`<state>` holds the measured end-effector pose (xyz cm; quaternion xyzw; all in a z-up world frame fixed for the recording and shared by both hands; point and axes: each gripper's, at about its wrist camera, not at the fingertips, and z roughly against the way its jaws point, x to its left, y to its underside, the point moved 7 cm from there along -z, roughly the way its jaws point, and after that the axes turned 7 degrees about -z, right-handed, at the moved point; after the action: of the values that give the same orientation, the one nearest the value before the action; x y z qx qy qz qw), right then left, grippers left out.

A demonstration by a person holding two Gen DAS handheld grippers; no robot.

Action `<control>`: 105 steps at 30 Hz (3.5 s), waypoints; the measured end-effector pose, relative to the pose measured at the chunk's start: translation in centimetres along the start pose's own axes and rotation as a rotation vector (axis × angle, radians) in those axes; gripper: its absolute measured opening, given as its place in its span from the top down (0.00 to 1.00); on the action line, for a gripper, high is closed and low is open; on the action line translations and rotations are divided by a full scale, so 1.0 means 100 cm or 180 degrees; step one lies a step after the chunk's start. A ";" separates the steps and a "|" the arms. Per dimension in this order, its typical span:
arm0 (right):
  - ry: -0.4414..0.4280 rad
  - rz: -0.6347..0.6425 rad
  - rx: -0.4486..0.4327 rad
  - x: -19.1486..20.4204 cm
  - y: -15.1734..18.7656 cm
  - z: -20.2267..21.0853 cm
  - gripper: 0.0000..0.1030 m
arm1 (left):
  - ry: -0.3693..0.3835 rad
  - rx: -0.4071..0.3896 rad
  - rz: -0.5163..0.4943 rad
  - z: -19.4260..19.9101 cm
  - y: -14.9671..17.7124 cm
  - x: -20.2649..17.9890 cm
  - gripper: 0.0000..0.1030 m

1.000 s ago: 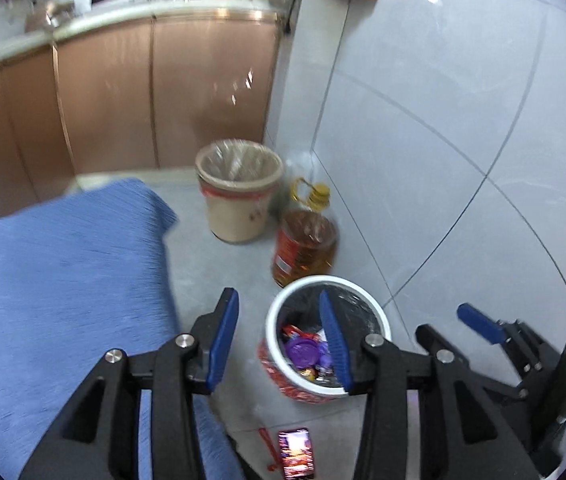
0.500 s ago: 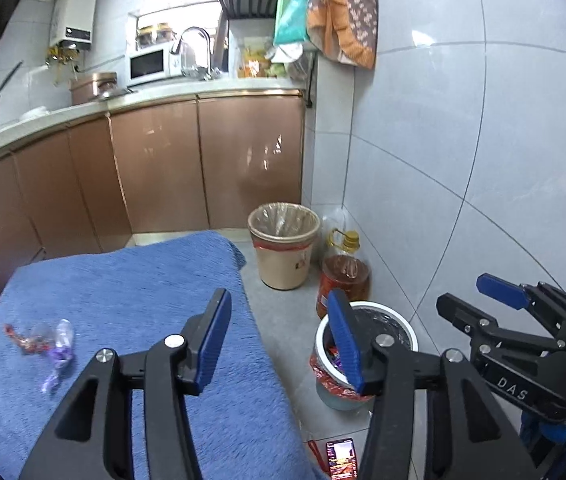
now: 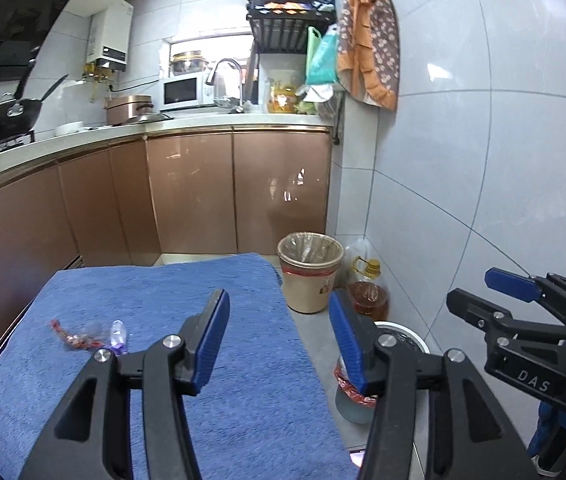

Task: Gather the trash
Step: 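Grasp the red-tipped plastic wrapper with the left gripper while the right gripper grasps the purple-and-clear bag, then carry both items to the bin and open both grippers over it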

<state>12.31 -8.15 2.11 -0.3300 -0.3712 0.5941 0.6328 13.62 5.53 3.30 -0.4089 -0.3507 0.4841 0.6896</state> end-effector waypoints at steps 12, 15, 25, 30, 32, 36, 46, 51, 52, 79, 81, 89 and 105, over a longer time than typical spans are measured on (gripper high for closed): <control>-0.0636 0.0210 0.0361 0.090 -0.002 -0.045 0.43 | -0.0330 0.0370 0.0439 -0.020 0.051 0.129 0.45; -0.0855 0.0209 0.0535 0.117 0.003 -0.071 0.43 | -0.0473 0.0579 0.0633 -0.033 0.079 0.183 0.45; -0.1441 0.0320 0.1154 0.224 0.038 -0.172 0.43 | -0.0362 0.1147 0.1724 -0.095 0.167 0.334 0.45; -0.1684 0.0320 0.1484 0.275 0.057 -0.218 0.43 | -0.0255 0.1200 0.1906 -0.130 0.172 0.358 0.45; -0.1761 0.0290 0.1598 0.291 0.065 -0.234 0.43 | -0.0207 0.1220 0.1925 -0.143 0.174 0.361 0.45; -0.1874 0.0167 0.1785 0.308 0.078 -0.258 0.43 | -0.0113 0.1266 0.1905 -0.160 0.175 0.361 0.46; -0.1991 0.0248 0.1899 0.331 0.088 -0.269 0.44 | -0.0007 0.1289 0.1865 -0.181 0.172 0.363 0.57; -0.1955 0.0285 0.1967 0.338 0.089 -0.274 0.53 | -0.0013 0.1316 0.1883 -0.185 0.173 0.364 0.66; -0.1934 0.0307 0.1965 0.339 0.089 -0.276 0.55 | -0.0008 0.1320 0.1888 -0.187 0.173 0.365 0.70; -0.2096 -0.0035 0.1647 0.259 0.058 -0.216 0.68 | -0.0068 0.1209 0.1945 -0.139 0.155 0.333 0.88; -0.2070 -0.0068 0.1598 0.246 0.054 -0.207 0.68 | -0.0063 0.1210 0.1908 -0.131 0.152 0.327 0.88; -0.1967 -0.0199 0.1426 0.199 0.045 -0.170 0.68 | -0.0048 0.1202 0.1661 -0.102 0.128 0.283 0.88; -0.1554 -0.0567 0.1133 0.077 0.033 -0.123 0.68 | 0.0258 0.1257 0.1324 -0.087 0.091 0.180 0.88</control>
<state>21.41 0.06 -6.39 -0.0278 -0.4297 0.6536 0.6224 22.96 22.50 -7.03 -0.3488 -0.1304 0.6573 0.6552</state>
